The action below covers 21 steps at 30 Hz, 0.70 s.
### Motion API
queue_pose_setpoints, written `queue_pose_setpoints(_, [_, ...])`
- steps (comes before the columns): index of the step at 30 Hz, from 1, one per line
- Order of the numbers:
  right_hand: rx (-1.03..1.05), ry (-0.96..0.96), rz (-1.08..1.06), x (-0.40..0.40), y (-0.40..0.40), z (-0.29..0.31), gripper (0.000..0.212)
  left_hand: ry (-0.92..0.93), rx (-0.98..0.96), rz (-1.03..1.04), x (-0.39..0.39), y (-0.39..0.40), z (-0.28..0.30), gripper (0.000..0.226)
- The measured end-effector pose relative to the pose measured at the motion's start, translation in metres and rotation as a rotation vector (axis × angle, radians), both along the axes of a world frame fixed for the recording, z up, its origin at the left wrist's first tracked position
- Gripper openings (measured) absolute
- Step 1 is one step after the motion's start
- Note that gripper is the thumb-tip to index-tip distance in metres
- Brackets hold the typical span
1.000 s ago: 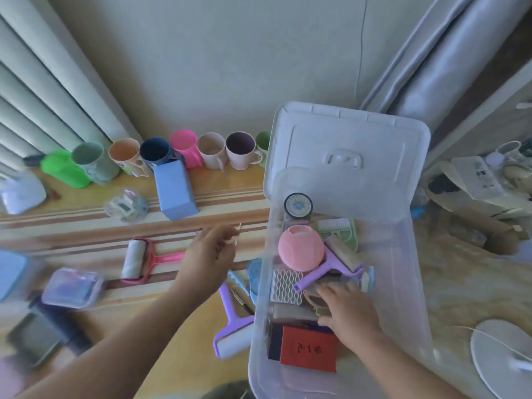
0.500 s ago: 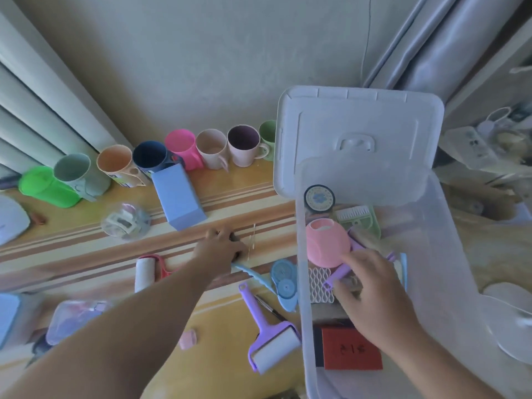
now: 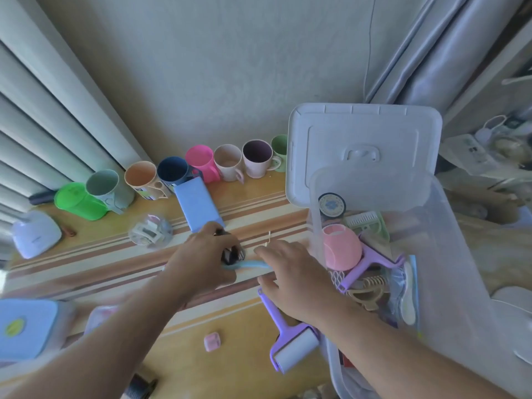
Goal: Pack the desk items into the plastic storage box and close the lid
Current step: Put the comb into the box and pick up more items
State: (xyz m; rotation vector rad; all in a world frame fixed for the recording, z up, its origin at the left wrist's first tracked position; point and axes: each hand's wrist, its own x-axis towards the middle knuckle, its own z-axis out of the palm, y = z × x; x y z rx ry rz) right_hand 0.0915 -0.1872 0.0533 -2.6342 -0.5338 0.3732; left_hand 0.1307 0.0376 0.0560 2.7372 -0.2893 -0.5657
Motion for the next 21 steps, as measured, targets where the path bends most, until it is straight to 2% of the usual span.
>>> queue_pose_setpoints(2, [-0.038, -0.053, 0.043, -0.001, 0.000, 0.005, 0.038, -0.035, -0.075, -0.011, 0.001, -0.005, 0.029, 0.034])
queue_pose_setpoints(4, [-0.001, -0.056, 0.041, 0.000, -0.014, 0.012, 0.021, -0.039, -0.157, -0.044, 0.003, -0.014, 0.054, 0.040])
queue_pose_setpoints(7, [0.099, -0.003, -0.009, 0.002, -0.060, 0.020, 0.018, -0.035, -0.259, -0.135, 0.006, -0.044, 0.073, 0.047])
queue_pose_setpoints(11, [0.168, 0.012, -0.147, -0.014, -0.151, 0.028, 0.004, -0.073, -0.439, -0.200, 0.000, -0.109, 0.068, 0.024])
queue_pose_setpoints(13, [0.153, 0.084, -0.226, -0.032, -0.200, 0.030, 0.009, -0.134, -0.440, -0.262, -0.005, -0.143, 0.060, 0.026])
queue_pose_setpoints(16, [0.043, 0.215, -0.325, -0.064, -0.258, 0.022, 0.018, -0.190, -0.330, -0.374, -0.006, -0.190, 0.046, 0.040])
queue_pose_setpoints(21, [-0.161, 0.429, -0.182, -0.094, -0.275, -0.009, 0.003, -0.061, -0.233, -0.461, 0.002, -0.238, 0.027, 0.055])
